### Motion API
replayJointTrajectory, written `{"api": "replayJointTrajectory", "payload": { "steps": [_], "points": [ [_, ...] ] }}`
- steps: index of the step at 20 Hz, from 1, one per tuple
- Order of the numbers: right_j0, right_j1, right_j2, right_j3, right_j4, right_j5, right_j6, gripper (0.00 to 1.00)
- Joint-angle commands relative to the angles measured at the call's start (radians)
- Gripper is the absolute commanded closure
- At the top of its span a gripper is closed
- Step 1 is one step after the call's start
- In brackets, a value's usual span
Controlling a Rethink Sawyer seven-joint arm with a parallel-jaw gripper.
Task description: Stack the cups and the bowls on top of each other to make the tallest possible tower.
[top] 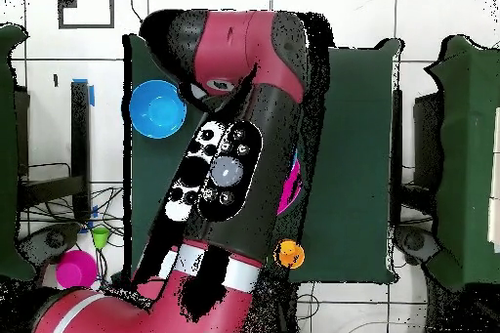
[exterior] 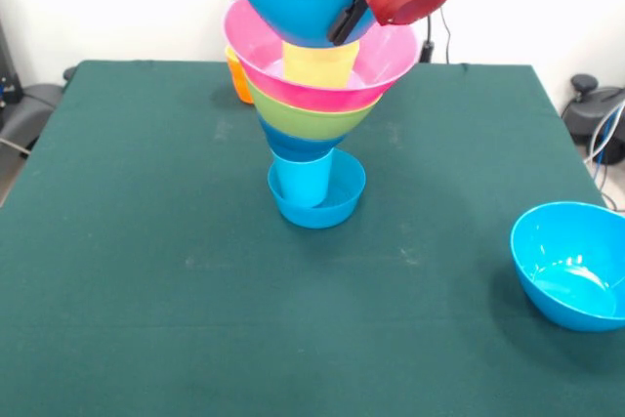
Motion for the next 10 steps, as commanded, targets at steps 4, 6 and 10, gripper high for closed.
{"api": "replayJointTrajectory", "payload": {
  "steps": [4, 6, 10],
  "points": [
    [0.029, -0.029, 0.080, 0.150, -0.051, -0.092, -0.019, 1.00],
    [0.028, -0.030, 0.081, 0.157, -0.051, -0.105, -0.018, 1.00],
    [0.024, -0.025, 0.080, 0.157, -0.053, -0.134, -0.015, 1.00]
  ]
}}
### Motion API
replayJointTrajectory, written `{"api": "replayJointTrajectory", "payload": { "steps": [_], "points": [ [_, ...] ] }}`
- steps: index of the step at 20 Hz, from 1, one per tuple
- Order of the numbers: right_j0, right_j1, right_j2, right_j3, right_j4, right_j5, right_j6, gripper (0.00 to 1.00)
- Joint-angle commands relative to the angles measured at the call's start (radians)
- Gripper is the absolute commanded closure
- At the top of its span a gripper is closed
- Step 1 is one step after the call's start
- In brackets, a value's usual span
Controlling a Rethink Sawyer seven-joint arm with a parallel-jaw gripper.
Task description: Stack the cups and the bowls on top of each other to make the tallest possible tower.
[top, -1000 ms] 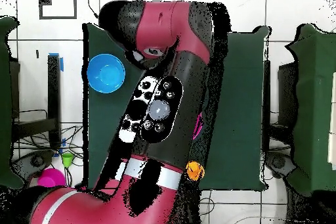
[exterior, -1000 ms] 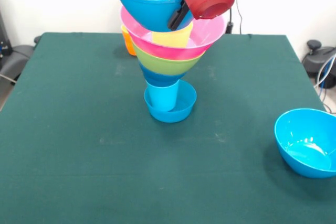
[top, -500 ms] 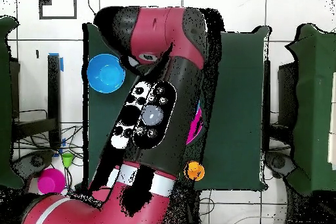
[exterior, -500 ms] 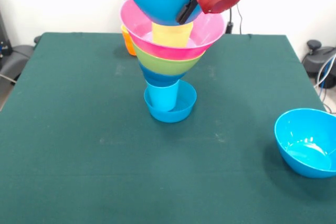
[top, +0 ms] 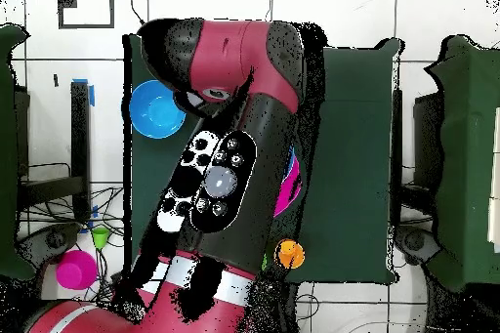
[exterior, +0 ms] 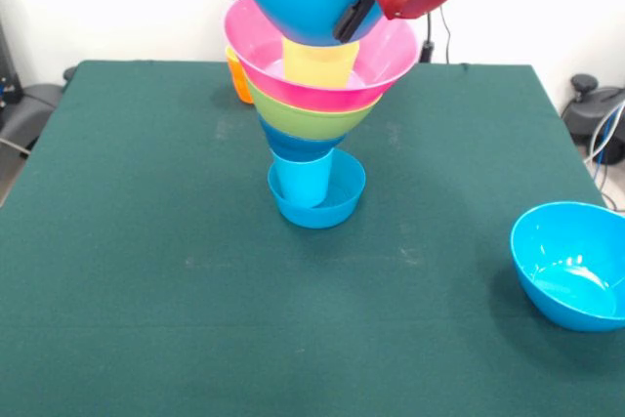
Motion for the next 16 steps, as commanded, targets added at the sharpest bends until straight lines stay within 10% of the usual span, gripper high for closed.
{"api": "replayJointTrajectory", "payload": {
  "steps": [1, 16],
  "points": [
    [0.008, 0.001, 0.077, 0.105, -0.057, -0.091, -0.013, 1.00],
    [0.015, 0.007, 0.074, 0.116, -0.047, -0.121, 0.008, 1.00]
  ]
}}
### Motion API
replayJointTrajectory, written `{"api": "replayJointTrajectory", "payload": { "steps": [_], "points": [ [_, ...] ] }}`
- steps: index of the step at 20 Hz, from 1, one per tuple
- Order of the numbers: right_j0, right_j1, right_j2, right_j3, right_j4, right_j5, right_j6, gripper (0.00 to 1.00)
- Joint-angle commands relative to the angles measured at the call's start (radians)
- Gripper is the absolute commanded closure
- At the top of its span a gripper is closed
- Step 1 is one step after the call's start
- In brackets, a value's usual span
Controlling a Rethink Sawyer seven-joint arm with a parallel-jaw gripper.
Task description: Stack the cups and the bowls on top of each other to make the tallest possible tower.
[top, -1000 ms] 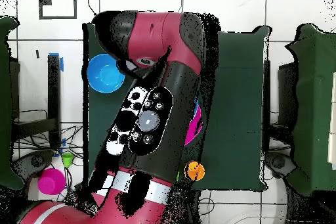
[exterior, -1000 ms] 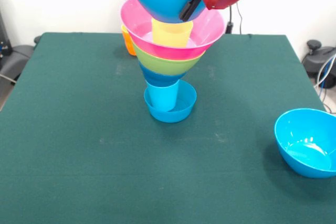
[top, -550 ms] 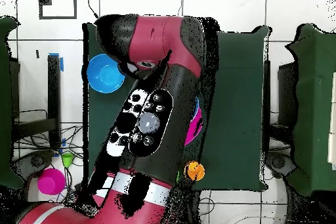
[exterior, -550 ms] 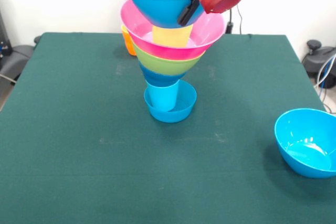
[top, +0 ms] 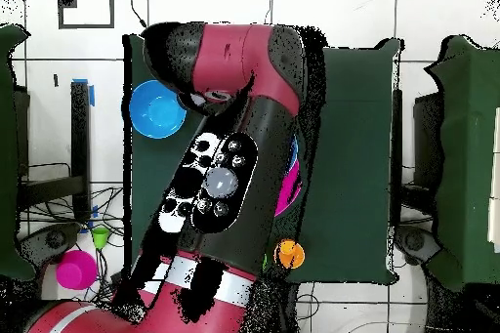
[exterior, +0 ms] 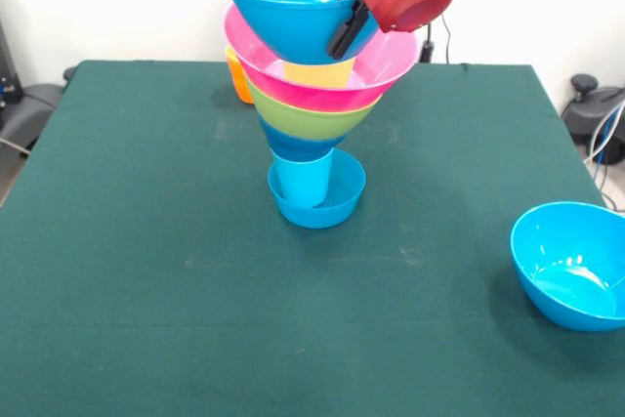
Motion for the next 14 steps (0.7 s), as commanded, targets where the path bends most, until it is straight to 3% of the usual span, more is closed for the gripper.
{"api": "replayJointTrajectory", "payload": {
  "steps": [1, 14],
  "points": [
    [0.015, 0.007, 0.075, 0.105, -0.047, -0.040, 0.008, 1.00],
    [0.022, 0.008, 0.064, 0.115, -0.049, -0.025, 0.024, 1.00]
  ]
}}
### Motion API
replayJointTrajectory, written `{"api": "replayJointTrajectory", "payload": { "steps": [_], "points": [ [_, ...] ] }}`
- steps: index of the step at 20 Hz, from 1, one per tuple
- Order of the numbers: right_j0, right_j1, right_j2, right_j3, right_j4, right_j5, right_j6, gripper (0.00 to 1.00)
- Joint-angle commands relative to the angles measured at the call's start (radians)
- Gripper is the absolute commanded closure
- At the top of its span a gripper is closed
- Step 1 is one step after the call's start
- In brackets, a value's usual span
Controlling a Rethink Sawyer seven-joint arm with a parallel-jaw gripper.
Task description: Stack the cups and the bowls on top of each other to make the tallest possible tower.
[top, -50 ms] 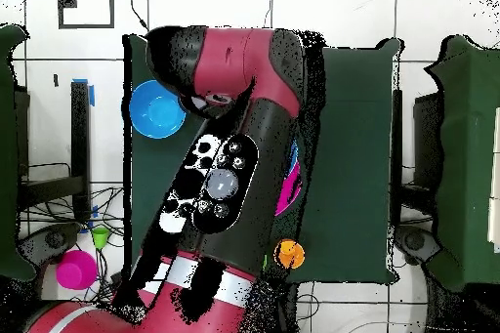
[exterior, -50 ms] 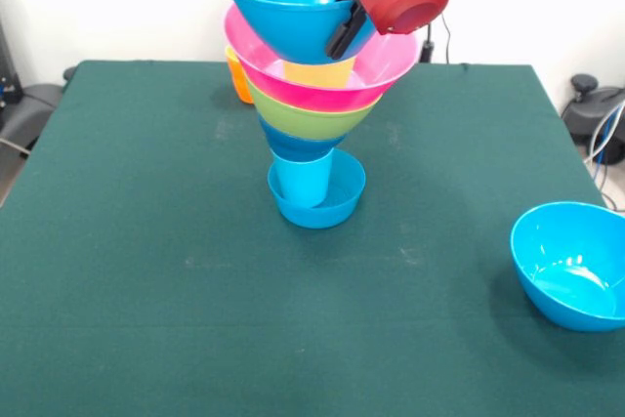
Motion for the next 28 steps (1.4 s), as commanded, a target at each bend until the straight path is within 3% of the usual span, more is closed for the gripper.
{"api": "replayJointTrajectory", "payload": {
  "steps": [1, 19, 28],
  "points": [
    [0.020, 0.008, 0.063, 0.098, -0.049, -0.028, 0.026, 1.00],
    [0.004, 0.017, 0.043, 0.084, -0.060, -0.012, 0.032, 1.00],
    [0.015, -0.004, 0.038, 0.129, -0.062, -0.038, 0.030, 1.00]
  ]
}}
